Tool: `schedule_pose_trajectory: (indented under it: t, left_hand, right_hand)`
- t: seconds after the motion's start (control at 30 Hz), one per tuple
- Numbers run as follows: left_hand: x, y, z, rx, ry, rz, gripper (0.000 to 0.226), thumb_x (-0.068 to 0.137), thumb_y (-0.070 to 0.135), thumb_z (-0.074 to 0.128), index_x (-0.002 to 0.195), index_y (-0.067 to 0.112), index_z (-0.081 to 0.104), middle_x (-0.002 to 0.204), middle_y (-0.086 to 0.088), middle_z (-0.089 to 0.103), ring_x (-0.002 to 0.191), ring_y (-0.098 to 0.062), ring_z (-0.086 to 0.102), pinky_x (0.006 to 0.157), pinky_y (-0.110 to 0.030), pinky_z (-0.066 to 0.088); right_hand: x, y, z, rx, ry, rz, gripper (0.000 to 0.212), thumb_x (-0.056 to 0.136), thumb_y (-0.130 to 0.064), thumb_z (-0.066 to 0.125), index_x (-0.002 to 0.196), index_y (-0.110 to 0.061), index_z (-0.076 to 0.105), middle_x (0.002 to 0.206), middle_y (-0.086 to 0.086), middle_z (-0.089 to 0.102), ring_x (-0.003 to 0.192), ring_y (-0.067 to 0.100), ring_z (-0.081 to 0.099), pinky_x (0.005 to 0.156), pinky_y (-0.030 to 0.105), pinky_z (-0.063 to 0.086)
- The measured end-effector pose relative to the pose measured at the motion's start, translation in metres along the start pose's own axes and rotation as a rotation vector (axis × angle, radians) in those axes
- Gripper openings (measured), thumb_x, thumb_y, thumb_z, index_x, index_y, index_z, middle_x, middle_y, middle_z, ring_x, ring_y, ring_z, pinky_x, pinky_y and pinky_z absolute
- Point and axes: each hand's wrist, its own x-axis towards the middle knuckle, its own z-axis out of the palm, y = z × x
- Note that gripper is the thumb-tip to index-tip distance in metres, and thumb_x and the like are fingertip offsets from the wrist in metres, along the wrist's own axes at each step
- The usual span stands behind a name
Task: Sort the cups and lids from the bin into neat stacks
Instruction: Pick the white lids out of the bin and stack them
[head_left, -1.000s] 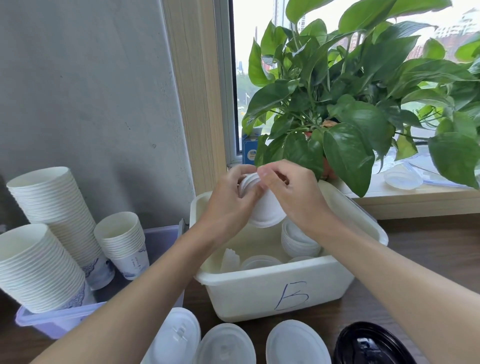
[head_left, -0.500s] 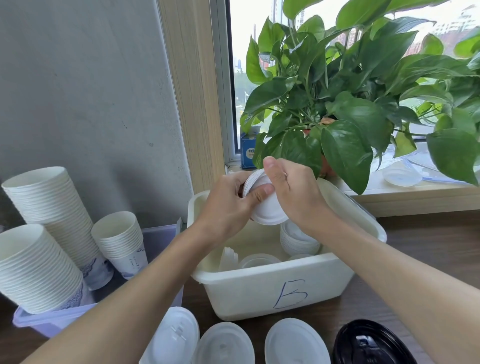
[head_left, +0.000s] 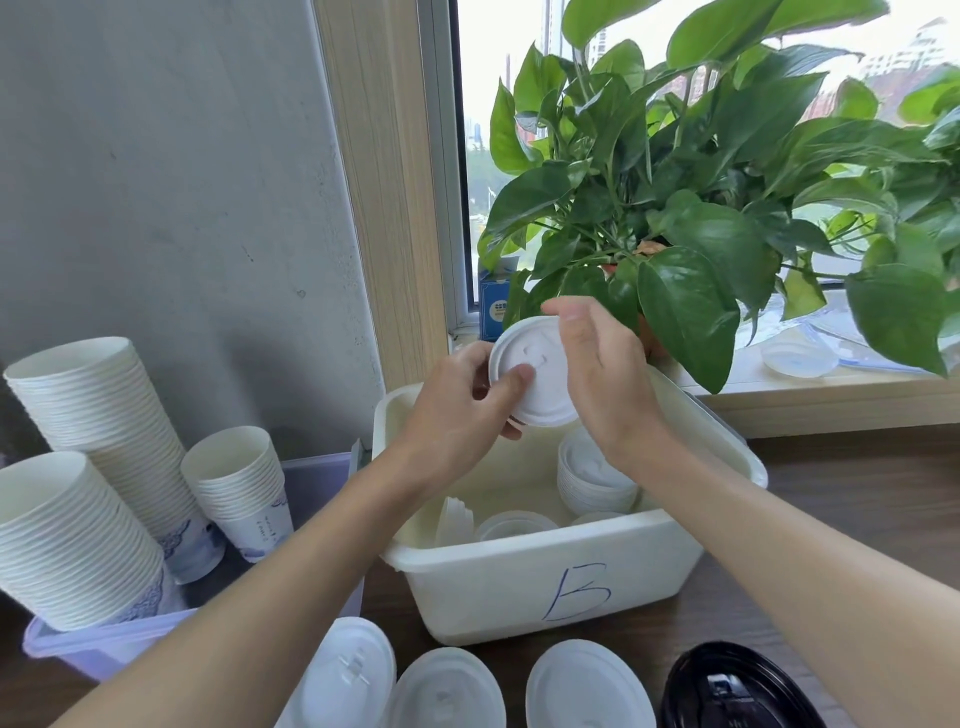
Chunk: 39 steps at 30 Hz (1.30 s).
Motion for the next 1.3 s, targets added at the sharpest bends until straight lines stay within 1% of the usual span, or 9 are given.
schedule_pose_trajectory:
  t: [0.1, 0.3, 0.5, 0.7, 0.83, 0.93, 1.0, 1.1, 1.3]
  left_hand:
    - [-0.0019, 0.0006, -0.0004, -0.024, 0.001, 0.019, 0.028, 0.102, 0.032, 0.052, 0.125, 0.017, 0.055, 0.105, -0.006, 0.064, 0.081, -0.017, 0.070, 0.064, -0.034, 0.062]
    - [-0.0033, 0.0025, 0.0020, -0.059, -0.048, -0.004, 0.031, 0.102, 0.035, 0.049, 0.129, 0.020, 0.050, 0.107, -0.001, 0.061, 0.068, -0.010, 0.069, 0.062, -0.023, 0.058]
    - [0.0001, -0.0018, -0.0011, 0.032, 0.002, 0.025, 0.031, 0.094, 0.039, 0.062, 0.103, 0.009, 0.062, 0.078, -0.003, 0.068, 0.052, -0.012, 0.062, 0.050, -0.015, 0.043]
    - [0.0005, -0.0027, -0.0014, 0.011, 0.022, 0.051, 0.028, 0.095, 0.034, 0.063, 0.104, 0.007, 0.061, 0.079, -0.006, 0.068, 0.051, -0.016, 0.064, 0.051, -0.022, 0.047]
    - [0.0013, -0.0024, -0.0007, -0.002, 0.031, 0.063, 0.024, 0.096, 0.029, 0.062, 0.105, 0.008, 0.061, 0.079, -0.004, 0.065, 0.050, -0.009, 0.059, 0.050, -0.018, 0.045]
    - [0.0042, -0.0032, -0.0017, -0.001, 0.050, 0.073, 0.023, 0.096, 0.027, 0.062, 0.114, 0.013, 0.063, 0.087, 0.002, 0.066, 0.065, -0.001, 0.059, 0.061, -0.014, 0.044]
    - [0.0050, -0.0043, -0.0027, 0.011, 0.054, 0.077, 0.026, 0.095, 0.027, 0.064, 0.118, 0.014, 0.065, 0.099, -0.001, 0.070, 0.084, -0.009, 0.064, 0.071, -0.017, 0.048]
    - [0.0034, -0.0035, -0.0009, 0.028, 0.056, 0.071, 0.028, 0.093, 0.027, 0.067, 0.119, 0.016, 0.064, 0.105, 0.001, 0.070, 0.091, -0.010, 0.064, 0.074, -0.016, 0.049]
    - [0.0010, 0.0007, 0.0017, 0.015, -0.054, -0.012, 0.032, 0.093, 0.029, 0.067, 0.119, 0.011, 0.064, 0.090, -0.002, 0.072, 0.058, 0.001, 0.063, 0.053, -0.010, 0.045]
  right_hand:
    - [-0.0013, -0.0022, 0.0011, 0.039, -0.060, 0.018, 0.028, 0.088, -0.045, 0.049, 0.099, -0.023, 0.062, 0.088, -0.013, 0.065, 0.083, -0.005, 0.057, 0.071, 0.006, 0.041]
    - [-0.0016, -0.0007, 0.0011, 0.035, -0.031, 0.023, 0.033, 0.083, -0.047, 0.064, 0.090, -0.014, 0.061, 0.075, -0.009, 0.062, 0.069, -0.001, 0.056, 0.060, 0.011, 0.043]
    - [0.0003, -0.0009, 0.0020, -0.051, -0.054, 0.075, 0.036, 0.089, -0.051, 0.055, 0.080, -0.016, 0.055, 0.069, -0.008, 0.054, 0.061, -0.001, 0.048, 0.055, 0.013, 0.038]
    - [0.0021, -0.0031, 0.0052, -0.046, -0.070, 0.070, 0.061, 0.080, -0.062, 0.044, 0.088, -0.004, 0.059, 0.072, -0.001, 0.058, 0.066, 0.011, 0.050, 0.059, 0.021, 0.040]
    - [0.0012, -0.0025, 0.0056, -0.036, -0.081, 0.046, 0.058, 0.082, -0.059, 0.042, 0.089, -0.004, 0.058, 0.074, 0.002, 0.058, 0.066, 0.009, 0.049, 0.059, 0.018, 0.038]
    - [-0.0005, 0.0004, 0.0031, -0.019, -0.098, 0.019, 0.041, 0.092, -0.048, 0.048, 0.092, -0.009, 0.060, 0.080, 0.002, 0.063, 0.068, 0.003, 0.052, 0.061, 0.015, 0.040]
    - [-0.0010, 0.0017, 0.0019, -0.004, -0.124, 0.006, 0.026, 0.093, -0.042, 0.055, 0.094, -0.018, 0.064, 0.084, -0.005, 0.067, 0.077, 0.002, 0.059, 0.067, 0.016, 0.045]
    - [-0.0005, 0.0016, 0.0024, -0.012, -0.104, 0.040, 0.027, 0.091, -0.046, 0.056, 0.091, -0.022, 0.068, 0.085, -0.006, 0.070, 0.081, 0.003, 0.062, 0.068, 0.016, 0.047]
    - [0.0011, -0.0009, -0.0006, -0.021, -0.027, 0.074, 0.042, 0.090, -0.051, 0.047, 0.088, -0.010, 0.058, 0.074, -0.002, 0.058, 0.067, 0.004, 0.050, 0.062, 0.015, 0.039]
